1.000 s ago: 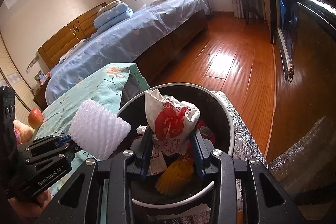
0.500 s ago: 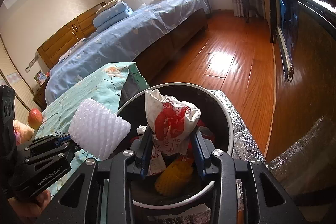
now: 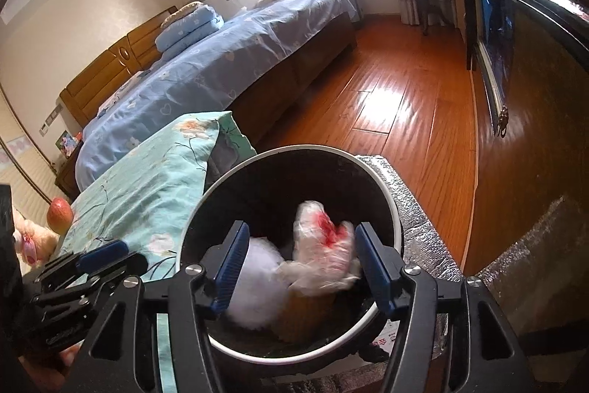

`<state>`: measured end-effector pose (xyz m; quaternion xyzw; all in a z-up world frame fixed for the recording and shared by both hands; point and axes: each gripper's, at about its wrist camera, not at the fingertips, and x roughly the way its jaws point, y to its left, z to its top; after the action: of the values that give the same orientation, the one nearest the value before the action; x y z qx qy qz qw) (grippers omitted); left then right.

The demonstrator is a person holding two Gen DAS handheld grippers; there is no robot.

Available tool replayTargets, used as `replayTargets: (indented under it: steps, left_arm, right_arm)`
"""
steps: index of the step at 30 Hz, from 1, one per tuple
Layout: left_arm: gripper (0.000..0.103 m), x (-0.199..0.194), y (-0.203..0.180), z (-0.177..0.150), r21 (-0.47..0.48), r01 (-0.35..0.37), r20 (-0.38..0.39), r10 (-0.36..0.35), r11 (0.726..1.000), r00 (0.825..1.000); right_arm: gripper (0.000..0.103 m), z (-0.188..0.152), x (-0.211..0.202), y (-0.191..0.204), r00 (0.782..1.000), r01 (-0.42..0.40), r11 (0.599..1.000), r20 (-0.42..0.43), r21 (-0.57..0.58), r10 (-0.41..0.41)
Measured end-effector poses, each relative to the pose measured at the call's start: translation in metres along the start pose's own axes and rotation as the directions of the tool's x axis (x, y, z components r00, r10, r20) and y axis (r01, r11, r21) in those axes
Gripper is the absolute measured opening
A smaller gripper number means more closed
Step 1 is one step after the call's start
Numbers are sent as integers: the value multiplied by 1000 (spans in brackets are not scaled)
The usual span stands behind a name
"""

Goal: Collect trash

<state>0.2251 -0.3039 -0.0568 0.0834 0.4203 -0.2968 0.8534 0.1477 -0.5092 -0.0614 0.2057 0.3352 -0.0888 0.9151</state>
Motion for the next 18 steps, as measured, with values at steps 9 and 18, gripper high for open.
replayTargets:
  steps: [9,18]
  left_arm:
    - [59,-58,40,-41,-136,-14,99,28,991,995]
    - [66,-126,83,-107,-254,-110,207,165,961,964]
  right_arm:
    - [82,-17,-27,33,997,-72,997,36,-18,72]
    - [94,-55,-70,93,980,-159,982,108,-98,170]
